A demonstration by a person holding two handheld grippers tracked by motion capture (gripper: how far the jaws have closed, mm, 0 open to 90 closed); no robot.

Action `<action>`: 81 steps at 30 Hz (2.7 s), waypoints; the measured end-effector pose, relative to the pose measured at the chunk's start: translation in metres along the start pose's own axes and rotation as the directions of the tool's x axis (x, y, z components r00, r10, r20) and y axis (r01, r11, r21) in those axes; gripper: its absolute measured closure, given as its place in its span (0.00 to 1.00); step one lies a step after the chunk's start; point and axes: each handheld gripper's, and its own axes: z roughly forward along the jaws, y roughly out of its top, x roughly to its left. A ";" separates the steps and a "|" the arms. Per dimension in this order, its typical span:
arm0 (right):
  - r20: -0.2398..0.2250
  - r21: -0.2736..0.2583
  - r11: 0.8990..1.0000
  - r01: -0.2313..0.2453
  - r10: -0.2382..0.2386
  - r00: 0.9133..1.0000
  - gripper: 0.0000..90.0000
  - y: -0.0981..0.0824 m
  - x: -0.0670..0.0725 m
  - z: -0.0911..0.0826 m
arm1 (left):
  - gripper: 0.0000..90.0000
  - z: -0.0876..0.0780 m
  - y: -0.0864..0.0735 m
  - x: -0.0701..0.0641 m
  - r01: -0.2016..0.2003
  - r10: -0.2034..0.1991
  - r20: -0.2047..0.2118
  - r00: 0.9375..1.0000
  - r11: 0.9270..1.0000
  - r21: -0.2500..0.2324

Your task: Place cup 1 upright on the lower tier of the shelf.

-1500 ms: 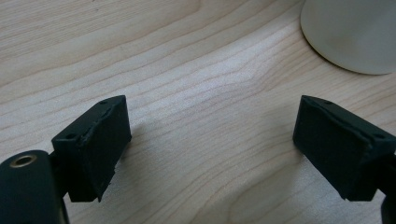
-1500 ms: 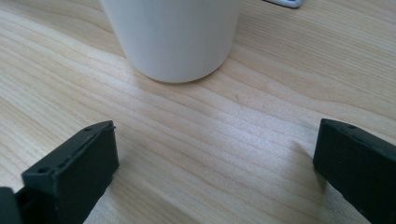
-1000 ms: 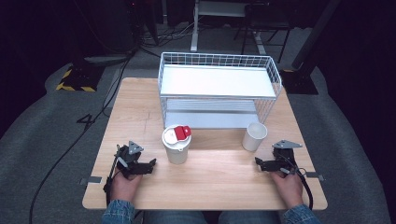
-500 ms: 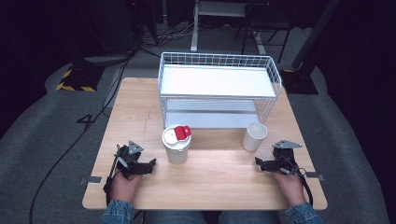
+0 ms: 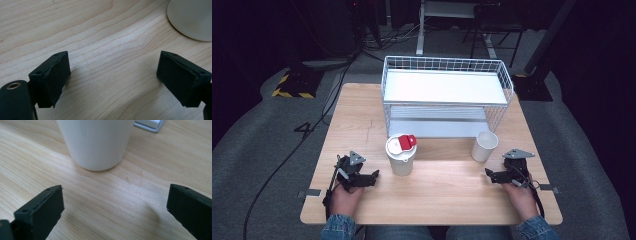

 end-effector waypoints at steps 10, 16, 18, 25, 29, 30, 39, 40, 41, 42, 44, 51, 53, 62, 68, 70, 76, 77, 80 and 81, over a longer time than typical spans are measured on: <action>0.000 -0.092 0.996 0.018 -0.018 1.000 0.01 0.014 0.006 -0.005 | 0.14 0.000 0.000 0.000 0.000 0.000 0.000 1.000 1.000 0.000; -0.015 -0.146 0.989 0.009 -0.011 1.000 0.01 0.023 0.006 -0.001 | 0.14 0.000 0.000 0.000 0.000 0.000 0.000 1.000 1.000 0.000; -0.020 -0.161 0.987 0.011 -0.014 1.000 0.01 0.025 0.007 0.002 | 0.14 0.000 0.000 0.000 0.000 0.000 0.000 1.000 1.000 0.000; -0.046 -0.201 0.980 -0.010 0.000 0.999 0.03 0.029 0.009 0.015 | 0.14 0.000 0.000 0.000 0.000 0.000 0.000 1.000 1.000 0.000; -0.052 -0.236 0.972 -0.026 0.014 0.999 0.08 0.030 0.008 0.020 | 0.14 0.000 0.000 0.000 0.000 0.000 0.000 1.000 1.000 0.000; -0.054 -0.244 0.969 -0.026 0.013 0.998 0.09 0.030 0.008 0.021 | 0.14 0.000 0.000 0.000 0.000 0.000 0.000 1.000 1.000 0.000; -0.052 -0.254 0.967 -0.032 0.020 0.998 0.17 0.029 0.009 0.033 | 0.14 0.000 0.000 0.000 -0.001 0.001 0.000 1.000 1.000 0.000; -0.053 -0.250 0.968 -0.032 0.020 0.998 0.17 0.029 0.009 0.034 | 0.14 0.000 0.000 0.000 0.000 0.000 0.000 1.000 1.000 0.000; -0.053 -0.249 0.968 -0.031 0.019 0.998 0.19 0.029 0.009 0.034 | 0.14 0.000 0.000 0.000 0.000 0.000 0.000 1.000 1.000 0.000; -0.052 -0.253 0.967 -0.030 0.017 0.998 0.20 0.029 0.010 0.034 | 0.14 0.000 0.000 0.000 0.000 0.000 0.000 1.000 1.000 0.000; -0.050 -0.262 0.965 -0.025 0.012 0.999 0.23 0.030 0.010 0.033 | 0.14 0.000 0.000 0.000 0.000 0.000 0.000 1.000 1.000 0.000; -0.045 -0.268 0.963 -0.019 0.008 0.999 0.25 0.030 0.011 0.032 | 0.14 0.000 0.000 0.000 0.000 0.000 0.000 1.000 1.000 0.000; -0.044 -0.268 0.963 -0.020 0.008 0.999 0.25 0.030 0.011 0.032 | 0.14 0.000 0.000 0.000 -0.001 0.001 0.001 1.000 1.000 0.000; -0.048 -0.266 0.963 -0.028 0.016 0.999 0.25 0.030 0.011 0.031 | 0.14 0.000 0.000 0.000 -0.001 0.001 0.000 1.000 1.000 0.000; -0.057 -0.270 0.962 -0.036 0.021 0.998 0.25 0.031 0.012 0.030 | 0.14 0.000 0.000 0.000 -0.001 0.001 0.001 1.000 1.000 0.000; -0.057 -0.274 0.961 -0.033 0.018 0.998 0.25 0.032 0.013 0.029 | 0.14 0.000 0.000 0.000 -0.001 0.001 0.001 1.000 1.000 0.000; -0.066 -0.268 0.963 -0.030 0.012 0.998 0.25 0.037 0.015 0.026 | 0.14 0.000 0.000 0.000 0.000 0.000 0.001 1.000 1.000 0.000; -0.068 -0.271 0.962 -0.026 0.008 0.998 0.25 0.039 0.016 0.026 | 0.14 0.000 0.000 0.000 0.000 0.000 0.000 1.000 1.000 0.000; -0.070 -0.282 0.959 -0.015 -0.005 0.998 0.25 0.046 0.019 0.024 | 0.14 0.000 0.000 0.000 0.000 0.000 0.001 1.000 1.000 0.000; -0.072 -0.291 0.957 -0.014 -0.008 0.997 0.25 0.047 0.020 0.023 | 0.14 0.000 0.000 0.000 0.000 0.000 0.001 1.000 1.000 0.000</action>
